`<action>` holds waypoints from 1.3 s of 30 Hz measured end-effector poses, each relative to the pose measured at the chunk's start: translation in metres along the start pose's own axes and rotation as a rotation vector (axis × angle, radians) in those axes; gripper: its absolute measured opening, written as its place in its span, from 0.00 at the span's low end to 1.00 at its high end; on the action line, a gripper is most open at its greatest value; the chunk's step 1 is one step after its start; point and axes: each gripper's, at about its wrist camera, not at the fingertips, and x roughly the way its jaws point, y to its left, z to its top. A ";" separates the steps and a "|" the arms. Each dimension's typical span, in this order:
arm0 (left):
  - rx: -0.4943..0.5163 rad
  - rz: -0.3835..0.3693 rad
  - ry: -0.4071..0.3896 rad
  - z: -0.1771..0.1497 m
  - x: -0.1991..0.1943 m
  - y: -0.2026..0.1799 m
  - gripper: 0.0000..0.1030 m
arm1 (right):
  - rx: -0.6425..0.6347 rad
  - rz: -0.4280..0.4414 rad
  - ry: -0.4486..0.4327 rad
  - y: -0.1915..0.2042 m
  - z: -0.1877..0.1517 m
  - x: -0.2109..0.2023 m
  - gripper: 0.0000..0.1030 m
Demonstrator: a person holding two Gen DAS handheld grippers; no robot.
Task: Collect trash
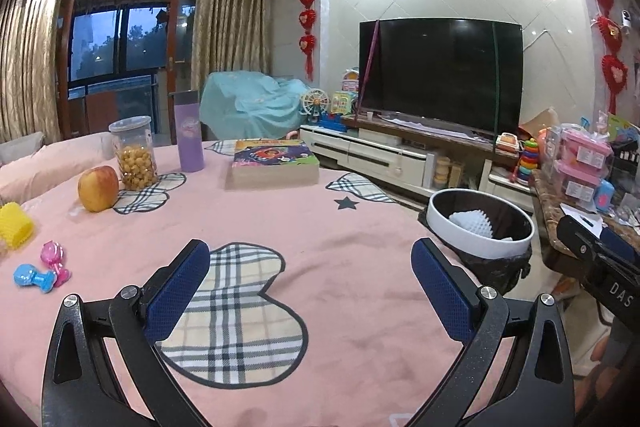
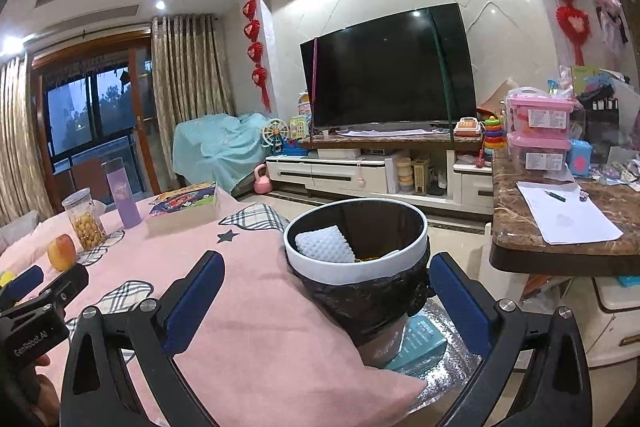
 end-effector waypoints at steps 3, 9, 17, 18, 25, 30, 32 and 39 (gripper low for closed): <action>-0.003 0.003 -0.003 0.000 -0.001 0.000 1.00 | -0.011 0.001 -0.004 0.003 0.000 -0.002 1.00; 0.004 0.010 -0.013 0.000 -0.003 -0.001 1.00 | -0.018 0.010 -0.006 0.005 0.000 -0.002 1.00; 0.012 0.025 -0.030 0.000 -0.006 -0.002 1.00 | -0.013 0.023 -0.007 0.005 -0.001 -0.002 1.00; 0.015 0.031 -0.031 -0.001 -0.006 -0.002 1.00 | -0.011 0.026 -0.006 0.004 0.000 -0.002 1.00; 0.022 0.024 -0.032 -0.001 -0.006 -0.003 1.00 | -0.008 0.030 -0.006 0.004 -0.001 -0.003 1.00; 0.023 0.020 -0.028 -0.002 -0.006 -0.003 1.00 | -0.006 0.034 -0.003 0.005 -0.002 -0.004 1.00; 0.024 0.018 -0.026 -0.003 -0.006 -0.004 1.00 | -0.007 0.035 -0.001 0.006 -0.002 -0.004 1.00; 0.023 0.015 -0.021 -0.004 -0.006 -0.004 1.00 | -0.012 0.041 0.005 0.008 -0.002 -0.004 1.00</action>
